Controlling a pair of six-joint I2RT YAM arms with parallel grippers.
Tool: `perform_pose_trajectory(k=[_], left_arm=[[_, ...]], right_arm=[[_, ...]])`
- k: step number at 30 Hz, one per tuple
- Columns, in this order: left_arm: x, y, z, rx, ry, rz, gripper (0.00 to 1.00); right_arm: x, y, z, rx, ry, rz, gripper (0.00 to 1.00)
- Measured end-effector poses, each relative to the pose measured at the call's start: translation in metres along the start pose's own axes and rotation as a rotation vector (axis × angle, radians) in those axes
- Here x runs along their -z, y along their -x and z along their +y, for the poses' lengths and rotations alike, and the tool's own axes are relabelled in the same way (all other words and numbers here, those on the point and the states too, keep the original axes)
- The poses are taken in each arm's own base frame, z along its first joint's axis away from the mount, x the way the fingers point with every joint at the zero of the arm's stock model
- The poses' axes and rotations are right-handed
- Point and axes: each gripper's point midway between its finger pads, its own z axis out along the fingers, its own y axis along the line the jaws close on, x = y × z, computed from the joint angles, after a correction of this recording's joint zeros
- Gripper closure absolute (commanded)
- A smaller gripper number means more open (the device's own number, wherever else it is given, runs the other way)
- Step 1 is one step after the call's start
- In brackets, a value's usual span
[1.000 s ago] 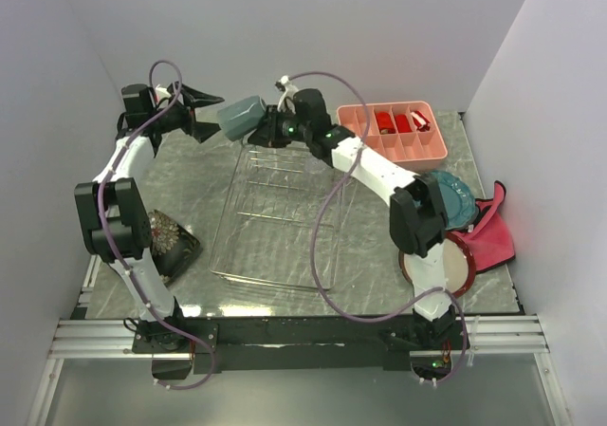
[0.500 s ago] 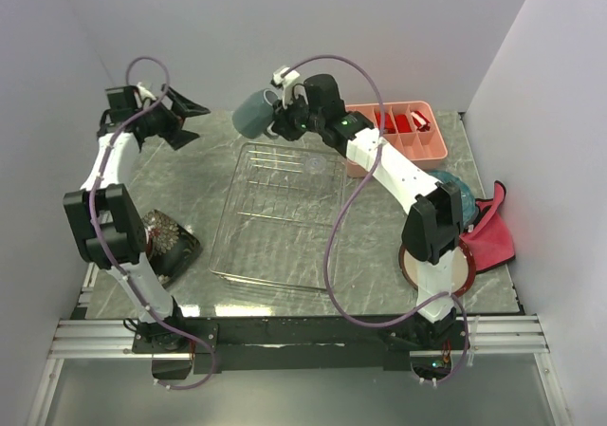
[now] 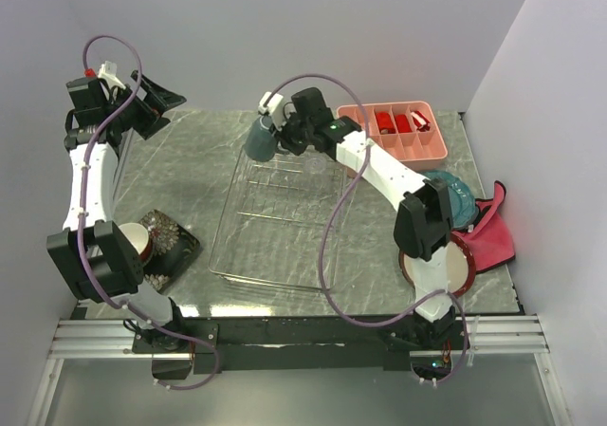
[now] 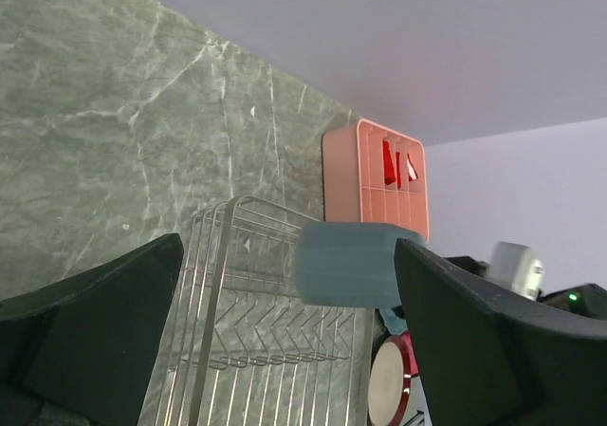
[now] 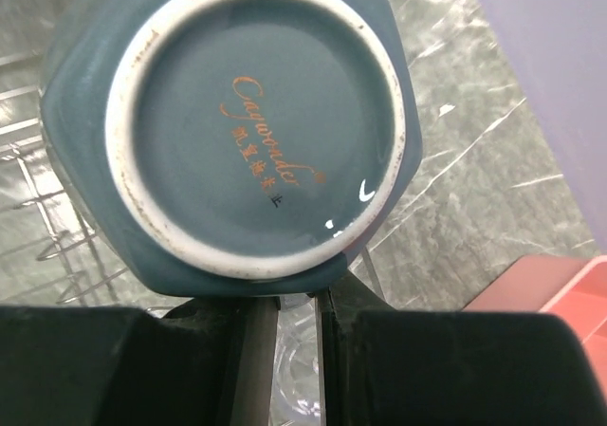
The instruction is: Load the mixed dishes into the dish rack
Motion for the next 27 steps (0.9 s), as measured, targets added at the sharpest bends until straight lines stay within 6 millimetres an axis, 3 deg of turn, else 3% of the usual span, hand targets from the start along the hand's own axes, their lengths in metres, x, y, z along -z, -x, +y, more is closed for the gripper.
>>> perform_pose_trajectory(k=[4, 13, 19, 27], left_arm=[[0.001, 0.0, 0.0, -0.007, 0.001, -0.001, 0.0], [-0.001, -0.004, 0.005, -0.006, 0.009, 0.008, 0.0], [0.0, -0.004, 0.005, -0.007, 0.006, 0.008, 0.01], [-0.002, -0.008, 0.008, 0.004, 0.008, 0.018, 0.01]], right_arm=[[-0.017, -0.015, 0.005, 0.021, 0.007, 0.06, 1.0], [-0.033, -0.046, 0.019, 0.038, 0.02, 0.18, 1.0], [-0.036, -0.044, 0.013, 0.041, -0.006, 0.19, 1.0], [-0.047, -0.055, 0.008, 0.049, -0.027, 0.227, 1.0]])
